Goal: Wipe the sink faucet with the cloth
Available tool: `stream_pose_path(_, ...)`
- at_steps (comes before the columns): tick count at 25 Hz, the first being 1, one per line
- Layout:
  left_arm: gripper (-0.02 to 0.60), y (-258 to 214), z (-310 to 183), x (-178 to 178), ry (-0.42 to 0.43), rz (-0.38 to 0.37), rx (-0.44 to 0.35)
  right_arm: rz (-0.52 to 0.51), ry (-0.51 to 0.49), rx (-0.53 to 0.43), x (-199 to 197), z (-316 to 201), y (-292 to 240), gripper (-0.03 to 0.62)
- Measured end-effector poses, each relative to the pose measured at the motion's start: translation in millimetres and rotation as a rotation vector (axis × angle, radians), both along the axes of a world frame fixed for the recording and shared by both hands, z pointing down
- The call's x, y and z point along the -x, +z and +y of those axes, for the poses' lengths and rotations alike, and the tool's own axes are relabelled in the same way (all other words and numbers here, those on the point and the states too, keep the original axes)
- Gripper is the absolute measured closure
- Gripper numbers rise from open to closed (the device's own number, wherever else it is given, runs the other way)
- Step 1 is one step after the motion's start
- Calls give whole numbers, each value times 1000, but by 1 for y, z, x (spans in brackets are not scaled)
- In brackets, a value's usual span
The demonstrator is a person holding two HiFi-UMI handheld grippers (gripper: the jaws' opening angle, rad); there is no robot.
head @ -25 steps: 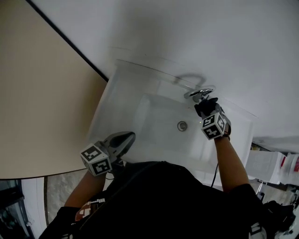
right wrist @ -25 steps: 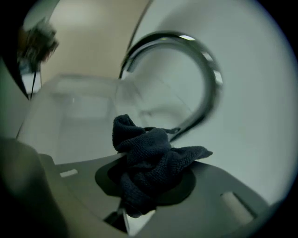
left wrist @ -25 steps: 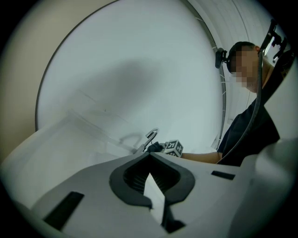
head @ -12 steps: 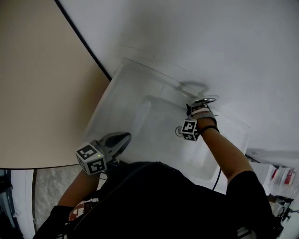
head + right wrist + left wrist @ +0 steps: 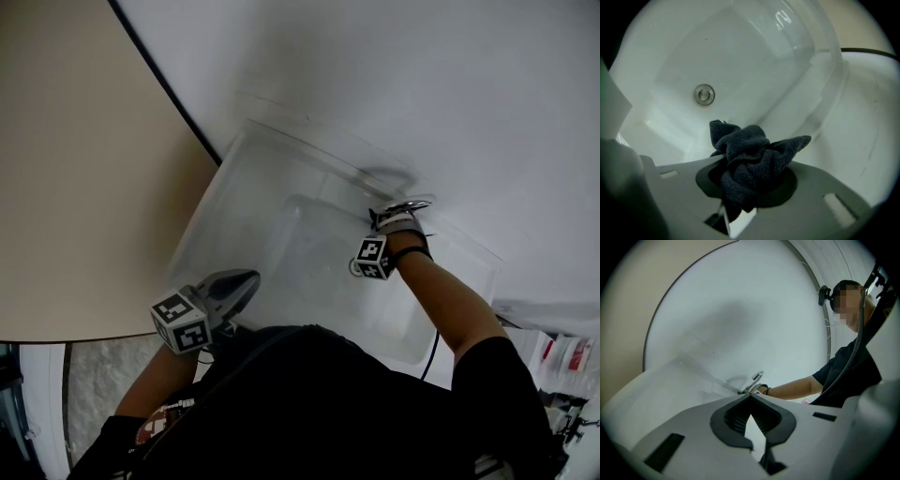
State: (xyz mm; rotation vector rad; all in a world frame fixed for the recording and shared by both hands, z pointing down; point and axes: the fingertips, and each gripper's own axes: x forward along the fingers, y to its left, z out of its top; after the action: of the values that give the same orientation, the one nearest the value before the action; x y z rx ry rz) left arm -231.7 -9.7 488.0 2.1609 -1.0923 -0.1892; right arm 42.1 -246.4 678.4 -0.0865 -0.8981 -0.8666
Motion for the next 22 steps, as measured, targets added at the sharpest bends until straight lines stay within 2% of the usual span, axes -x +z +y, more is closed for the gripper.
stream_pose_path(3, 589, -4, -1, 1, -1, -10, -6, -53, 62, 39, -6, 15, -6, 485)
stream_pose_path(5, 589, -4, -1, 2, -4, -13, -3, -171, 194, 101, -5, 30, -15, 485)
stream_pose_path(7, 589, -3, -1, 2, -8, -5, -1, -388, 419, 188, -1, 42, -33, 485)
stream_pose_path(9, 589, -3, -1, 1, -9, 4, -3, -699, 671, 225, -6, 37, -63, 484)
stream_pose_path(11, 589, 0, -2, 1, -9, 18, -1, -994, 869, 170, -24, 9, -95, 484)
stream_pose_path(12, 589, 1, -4, 1, -8, 22, 5, -1100, 928, 127, -35, -9, -105, 482)
stream_pose_path(14, 589, 2, -9, -3, 4, 28, 12, -1210, 966, 60, -51, -39, -110, 482)
stream_pose_path(16, 588, 1, -12, -12, 24, 30, 10, -1238, 986, 51, -58, -56, -103, 482)
stream_pose_path(20, 589, -9, -10, -30, 35, 21, 13, -1212, 969, 126, -61, -66, -81, 484)
stream_pose_path(22, 589, -13, -8, -29, 35, -9, 15, -1248, 927, 155, -58, -68, -77, 484)
